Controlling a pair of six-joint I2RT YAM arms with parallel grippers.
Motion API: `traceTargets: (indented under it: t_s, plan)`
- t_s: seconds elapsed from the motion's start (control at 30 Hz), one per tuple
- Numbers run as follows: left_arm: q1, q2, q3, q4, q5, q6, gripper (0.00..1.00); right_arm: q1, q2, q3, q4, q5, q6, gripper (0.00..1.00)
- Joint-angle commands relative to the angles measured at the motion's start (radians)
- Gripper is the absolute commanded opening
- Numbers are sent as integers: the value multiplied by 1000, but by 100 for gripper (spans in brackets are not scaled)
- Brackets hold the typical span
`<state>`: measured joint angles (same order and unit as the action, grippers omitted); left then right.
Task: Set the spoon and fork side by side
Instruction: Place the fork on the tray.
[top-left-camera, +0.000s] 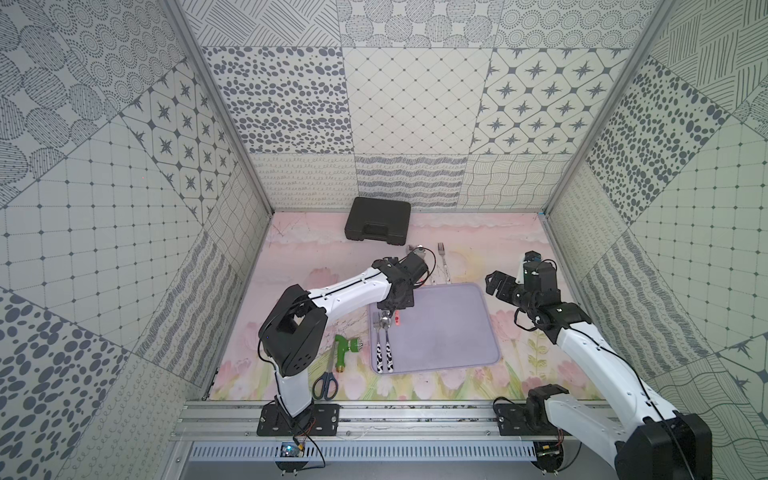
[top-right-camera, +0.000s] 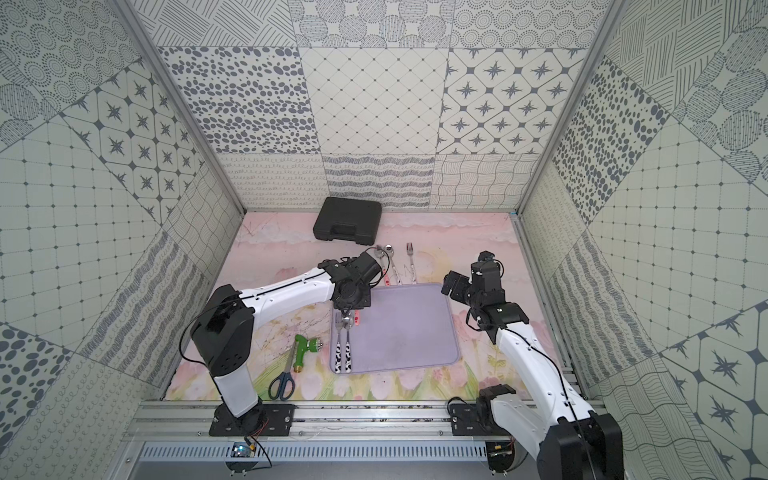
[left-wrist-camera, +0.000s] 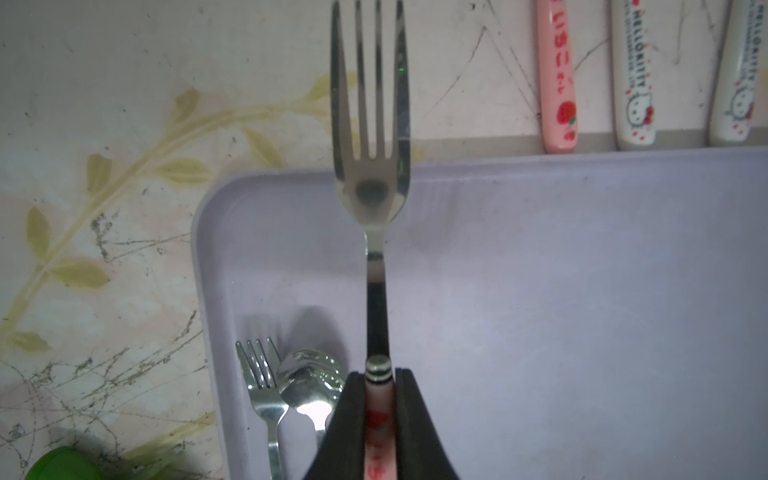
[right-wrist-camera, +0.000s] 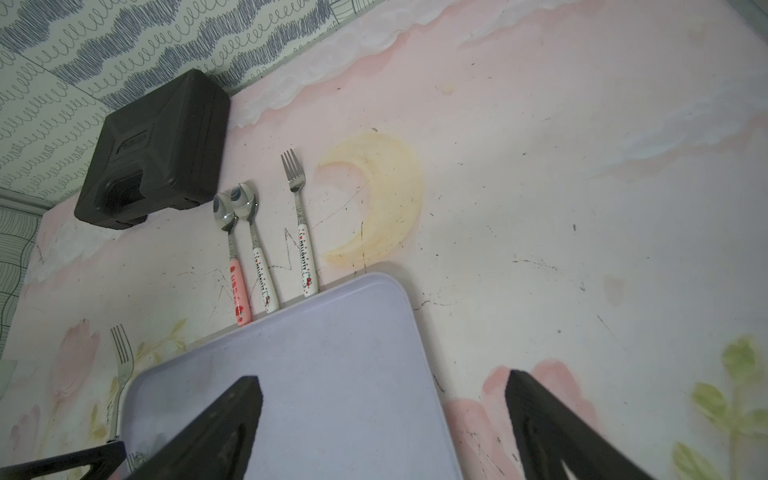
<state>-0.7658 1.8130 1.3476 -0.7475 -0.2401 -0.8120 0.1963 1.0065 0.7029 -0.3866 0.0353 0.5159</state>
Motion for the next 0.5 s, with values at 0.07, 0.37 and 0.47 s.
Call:
traceTargets:
  t_s: [0.07,0.37,0.47]
  plan:
    - [-89,-67,-97,28,-46,-138,0,6,-24,-8,17,12,-11,97]
    - [-223,-55,-163,16,-81,-257,0,6,-32,-11,17,16,-14,97]
    - [-254,-46,-173,6,-90,-292,0,6,-38,-13,17,18,-14,97]
